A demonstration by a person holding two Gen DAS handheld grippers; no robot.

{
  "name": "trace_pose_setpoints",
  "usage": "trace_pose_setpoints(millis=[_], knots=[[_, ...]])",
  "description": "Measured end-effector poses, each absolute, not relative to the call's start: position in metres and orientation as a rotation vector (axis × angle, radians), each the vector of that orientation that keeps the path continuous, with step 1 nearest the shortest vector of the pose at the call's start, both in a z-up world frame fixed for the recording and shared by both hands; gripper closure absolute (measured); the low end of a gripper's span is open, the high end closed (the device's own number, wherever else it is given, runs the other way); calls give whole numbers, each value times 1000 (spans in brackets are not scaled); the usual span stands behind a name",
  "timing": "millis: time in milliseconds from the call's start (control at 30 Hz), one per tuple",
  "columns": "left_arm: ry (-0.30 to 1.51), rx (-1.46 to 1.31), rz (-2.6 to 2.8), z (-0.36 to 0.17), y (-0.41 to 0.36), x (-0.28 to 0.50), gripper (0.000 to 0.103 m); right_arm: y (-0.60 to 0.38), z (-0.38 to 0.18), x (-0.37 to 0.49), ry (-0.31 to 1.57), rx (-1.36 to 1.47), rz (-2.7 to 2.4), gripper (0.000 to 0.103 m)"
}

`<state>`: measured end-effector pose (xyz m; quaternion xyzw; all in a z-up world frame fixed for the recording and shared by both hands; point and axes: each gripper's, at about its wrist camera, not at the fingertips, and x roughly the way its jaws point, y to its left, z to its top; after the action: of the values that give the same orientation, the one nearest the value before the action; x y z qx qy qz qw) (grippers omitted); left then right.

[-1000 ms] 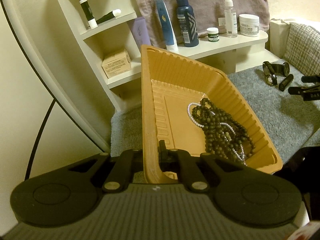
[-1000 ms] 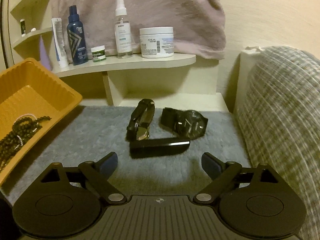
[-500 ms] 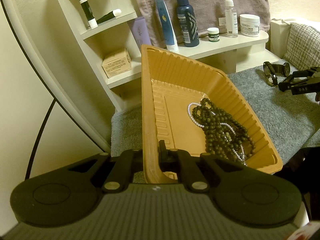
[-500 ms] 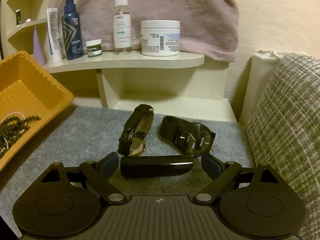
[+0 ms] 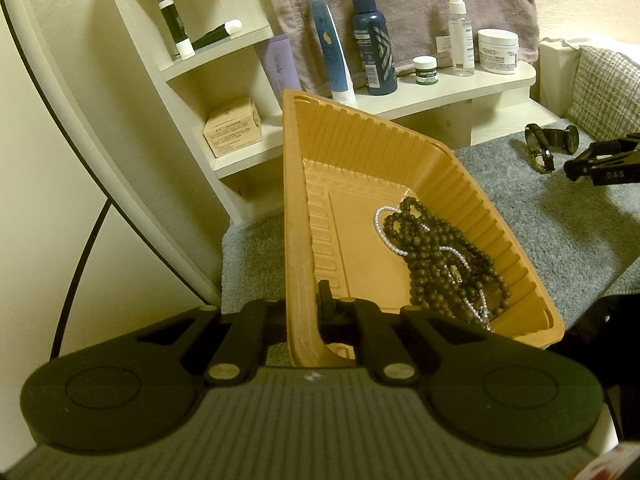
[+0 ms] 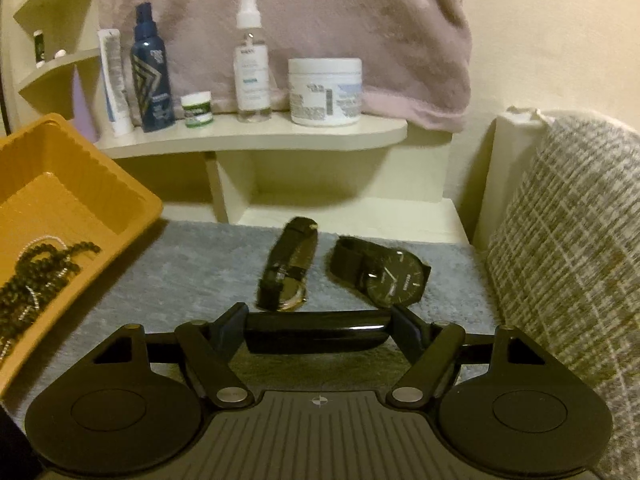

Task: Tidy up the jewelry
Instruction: 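Grasp the black bracelet case with the right tool and carry it toward the tray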

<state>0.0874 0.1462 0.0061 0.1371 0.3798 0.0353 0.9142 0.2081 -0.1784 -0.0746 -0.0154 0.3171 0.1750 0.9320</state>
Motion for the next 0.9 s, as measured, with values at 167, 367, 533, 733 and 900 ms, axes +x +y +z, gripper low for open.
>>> trace_pose_setpoints(millis=[167, 367, 533, 733, 900], knots=[[780, 283, 70, 7, 146, 87, 98, -164, -58, 198, 647, -31, 381, 27], [778, 283, 68, 6, 146, 86, 98, -138, -36, 183, 629, -19, 467, 27], [777, 281, 66, 7, 147, 86, 98, -106, -22, 170, 614, -29, 568, 27], [774, 280, 64, 6, 147, 86, 97, -65, -18, 156, 606, -58, 675, 27], [773, 280, 62, 7, 146, 86, 97, -45, -17, 151, 605, -66, 727, 27]])
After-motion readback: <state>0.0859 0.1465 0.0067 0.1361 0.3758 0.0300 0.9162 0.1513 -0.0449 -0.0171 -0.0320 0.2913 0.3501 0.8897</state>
